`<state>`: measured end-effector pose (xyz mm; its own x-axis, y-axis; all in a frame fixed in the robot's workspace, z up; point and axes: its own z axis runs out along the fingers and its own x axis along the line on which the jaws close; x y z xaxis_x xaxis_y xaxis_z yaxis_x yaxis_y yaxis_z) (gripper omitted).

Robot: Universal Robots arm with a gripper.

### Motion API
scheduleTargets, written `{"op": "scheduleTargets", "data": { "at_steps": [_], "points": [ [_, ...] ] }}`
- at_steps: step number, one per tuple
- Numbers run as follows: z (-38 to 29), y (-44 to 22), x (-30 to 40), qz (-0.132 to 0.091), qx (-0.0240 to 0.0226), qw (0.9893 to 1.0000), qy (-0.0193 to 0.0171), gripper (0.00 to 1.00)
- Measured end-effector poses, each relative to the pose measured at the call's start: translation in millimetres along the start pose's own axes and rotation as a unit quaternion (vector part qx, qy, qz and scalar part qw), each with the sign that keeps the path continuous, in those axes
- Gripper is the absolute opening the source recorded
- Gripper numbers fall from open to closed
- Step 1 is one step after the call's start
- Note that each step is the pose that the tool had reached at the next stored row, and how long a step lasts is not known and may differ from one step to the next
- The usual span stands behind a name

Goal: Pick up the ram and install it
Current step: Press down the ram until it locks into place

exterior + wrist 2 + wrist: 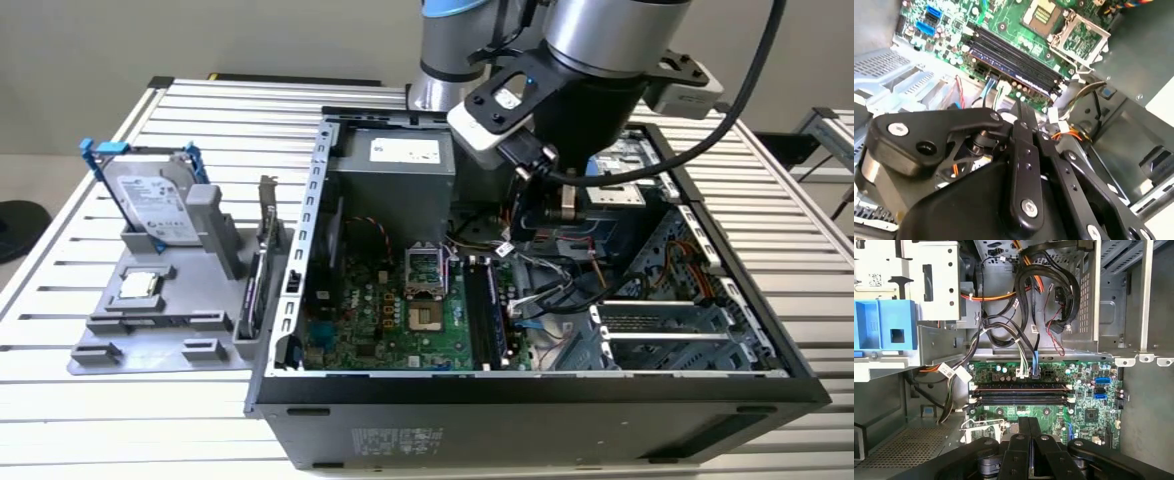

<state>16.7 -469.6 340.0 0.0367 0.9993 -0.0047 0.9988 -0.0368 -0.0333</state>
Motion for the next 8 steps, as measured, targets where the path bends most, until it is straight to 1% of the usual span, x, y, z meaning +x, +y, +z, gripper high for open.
{"op": "scheduleTargets", "data": {
  "at_steps": [8],
  "points": [
    [0.0, 0.0, 0.0, 0.000, 0.0000, 1.0000, 0.0000, 0.00]
  ]
}}
